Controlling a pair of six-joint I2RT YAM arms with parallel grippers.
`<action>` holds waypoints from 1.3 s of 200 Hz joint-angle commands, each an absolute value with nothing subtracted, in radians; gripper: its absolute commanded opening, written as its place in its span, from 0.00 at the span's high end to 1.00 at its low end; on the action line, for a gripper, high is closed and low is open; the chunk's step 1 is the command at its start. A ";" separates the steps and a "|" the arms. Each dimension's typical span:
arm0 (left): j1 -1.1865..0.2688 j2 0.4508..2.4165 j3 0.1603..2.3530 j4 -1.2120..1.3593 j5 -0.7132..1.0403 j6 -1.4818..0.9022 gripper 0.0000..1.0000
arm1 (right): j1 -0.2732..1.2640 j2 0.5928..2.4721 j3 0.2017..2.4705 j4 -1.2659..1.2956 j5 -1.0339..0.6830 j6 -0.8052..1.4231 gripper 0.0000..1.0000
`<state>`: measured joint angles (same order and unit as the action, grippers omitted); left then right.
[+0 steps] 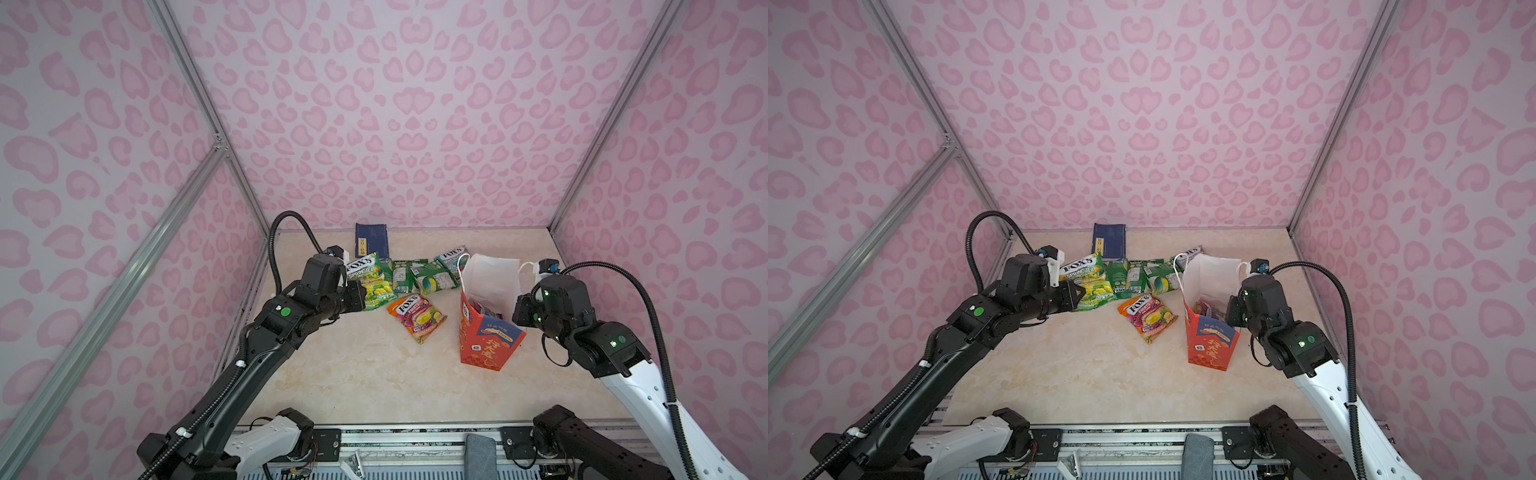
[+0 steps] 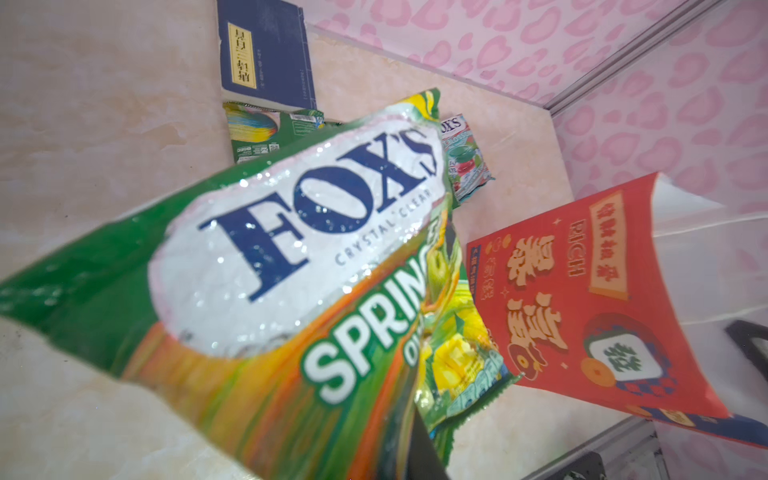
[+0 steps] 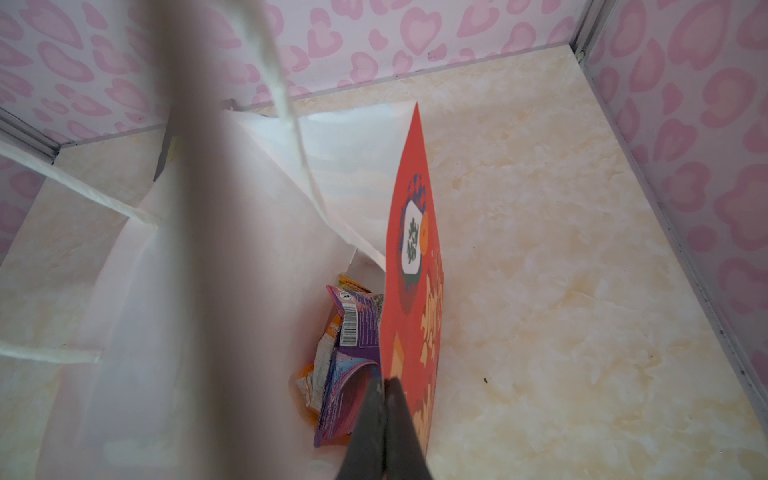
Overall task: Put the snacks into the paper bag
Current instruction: 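Lift the green packet with the left gripper toward the paper bag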
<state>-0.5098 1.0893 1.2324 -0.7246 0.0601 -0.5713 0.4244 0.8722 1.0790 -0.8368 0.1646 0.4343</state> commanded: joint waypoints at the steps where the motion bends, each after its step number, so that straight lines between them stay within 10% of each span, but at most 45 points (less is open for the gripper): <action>1: -0.509 1.061 1.285 -0.710 0.128 -0.574 0.95 | 0.425 0.873 1.089 -0.835 0.166 0.425 1.00; 260: -0.989 1.781 2.276 -0.733 0.173 -0.563 0.95 | 0.423 0.867 1.122 -0.874 0.155 0.409 1.00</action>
<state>-0.9775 1.7088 2.2284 -0.7185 0.2077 -0.5758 0.4232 0.8757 1.1179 -0.8673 0.1543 0.4145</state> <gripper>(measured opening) 0.155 0.049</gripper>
